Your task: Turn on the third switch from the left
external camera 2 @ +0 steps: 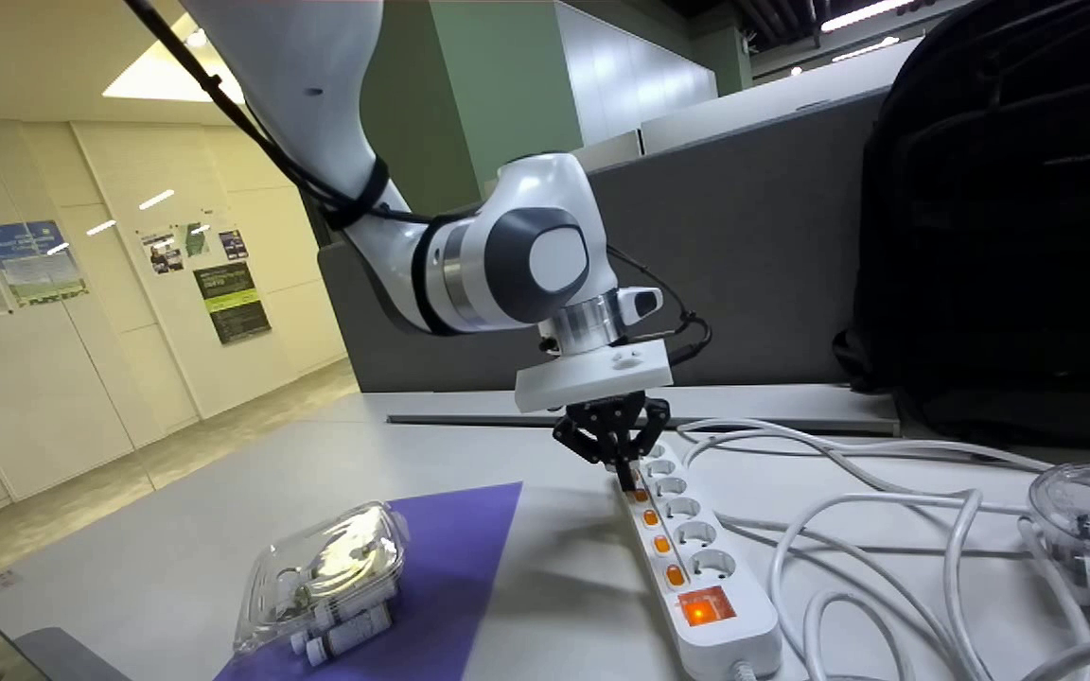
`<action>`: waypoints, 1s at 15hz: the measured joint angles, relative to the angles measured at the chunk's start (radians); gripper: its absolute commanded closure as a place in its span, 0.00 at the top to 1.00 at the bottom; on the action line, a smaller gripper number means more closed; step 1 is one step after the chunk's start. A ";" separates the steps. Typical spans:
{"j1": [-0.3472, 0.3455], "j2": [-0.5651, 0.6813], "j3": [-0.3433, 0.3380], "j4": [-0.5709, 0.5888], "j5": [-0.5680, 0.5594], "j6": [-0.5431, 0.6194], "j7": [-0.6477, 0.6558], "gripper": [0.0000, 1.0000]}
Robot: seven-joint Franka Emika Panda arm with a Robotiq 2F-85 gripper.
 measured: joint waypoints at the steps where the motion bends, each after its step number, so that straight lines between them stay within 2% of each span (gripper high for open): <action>1: 0.001 0.000 0.000 0.000 0.000 0.000 0.000 0.00; 15: -0.006 0.001 -0.002 0.000 0.001 0.015 0.000 0.00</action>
